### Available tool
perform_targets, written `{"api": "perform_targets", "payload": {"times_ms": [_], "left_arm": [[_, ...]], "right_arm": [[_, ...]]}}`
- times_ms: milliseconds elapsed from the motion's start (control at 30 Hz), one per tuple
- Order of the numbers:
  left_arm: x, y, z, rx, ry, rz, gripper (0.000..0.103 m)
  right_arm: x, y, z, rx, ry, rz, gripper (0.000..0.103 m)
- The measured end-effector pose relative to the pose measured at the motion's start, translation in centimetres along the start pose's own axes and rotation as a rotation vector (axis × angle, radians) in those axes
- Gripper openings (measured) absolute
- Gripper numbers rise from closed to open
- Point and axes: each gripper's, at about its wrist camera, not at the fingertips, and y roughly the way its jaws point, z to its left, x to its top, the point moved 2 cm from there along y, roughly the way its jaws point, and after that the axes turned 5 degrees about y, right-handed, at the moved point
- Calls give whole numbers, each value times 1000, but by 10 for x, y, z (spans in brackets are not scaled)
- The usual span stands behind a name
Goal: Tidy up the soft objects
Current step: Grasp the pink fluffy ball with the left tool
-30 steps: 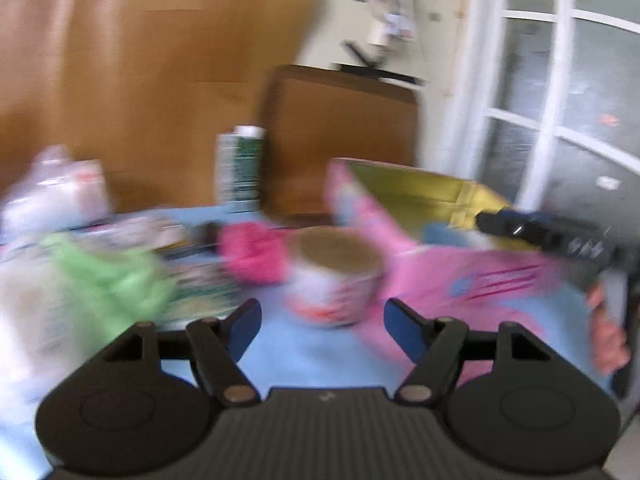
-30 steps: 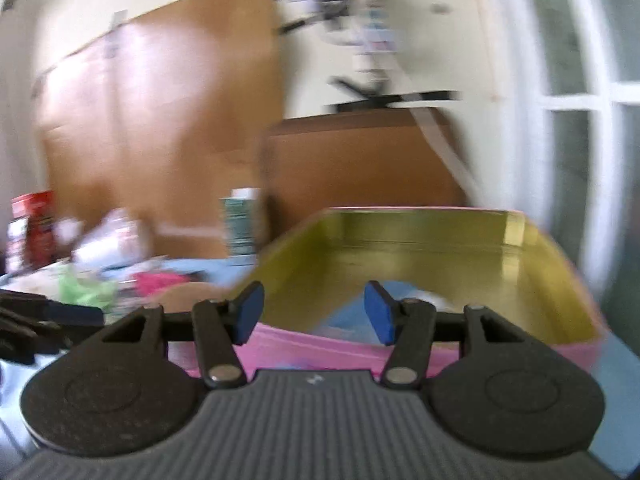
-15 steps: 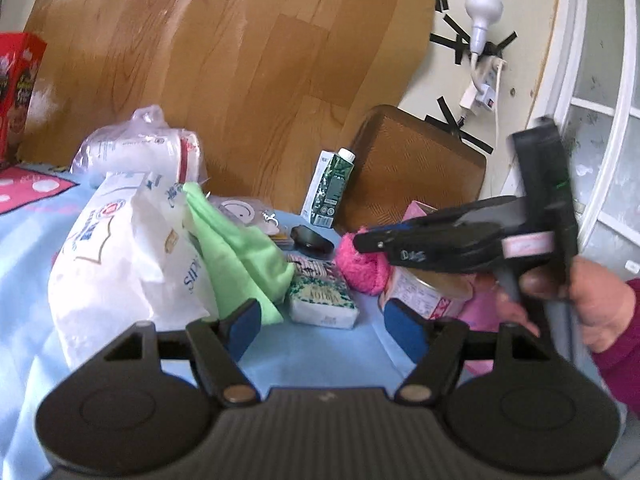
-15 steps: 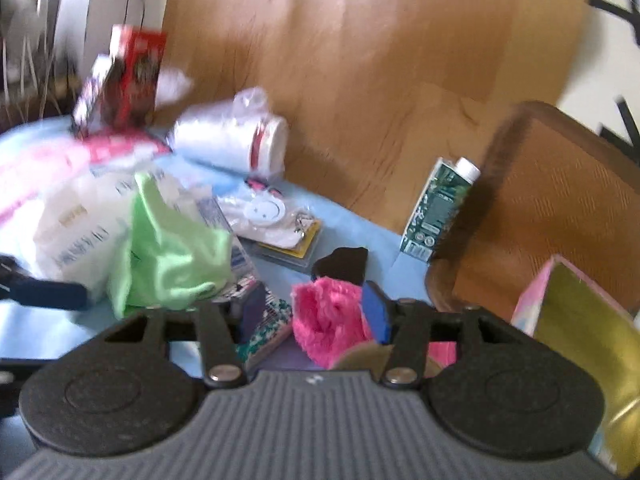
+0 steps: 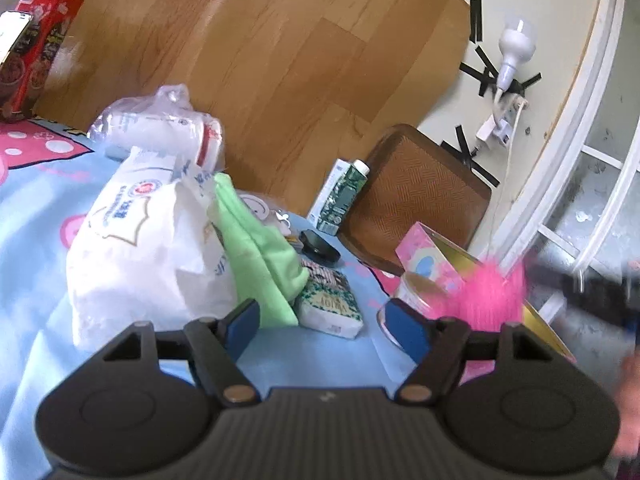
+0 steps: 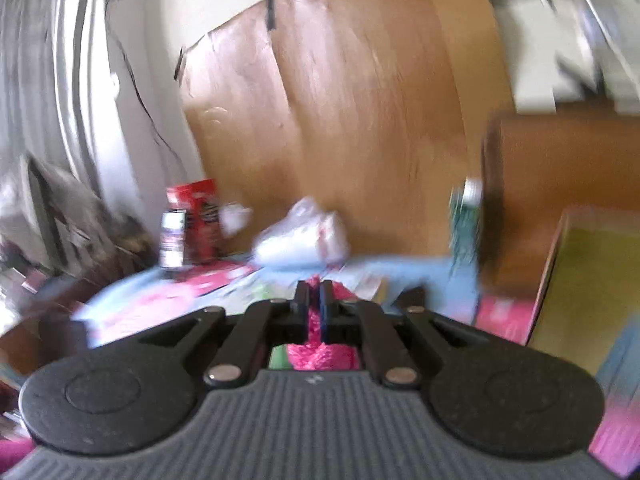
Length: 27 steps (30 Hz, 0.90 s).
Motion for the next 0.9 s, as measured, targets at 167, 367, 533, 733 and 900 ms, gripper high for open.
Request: {"api": "perform_targets", "payload": {"times_ms": [167,367,533,733,900], "left_arm": [[-1,6,-17,-35,43,54,71],[-13,11,-56,-145,74,127,85],[-19,15,-79,-202,98,185,83],[-28,19,-83,-213,68,244,79],[-36,14,-92,-177,127,287,63]], "right_arm": [[-58,-19,-43,-14,245,105,8],[-77,-45,-67,-136,291,49,18],[-83,-61,-59,-81,219,23,60],[-99,-48,-36,-71,-6,78,62],[-108,-47,-23,-52,-108,100,66]]}}
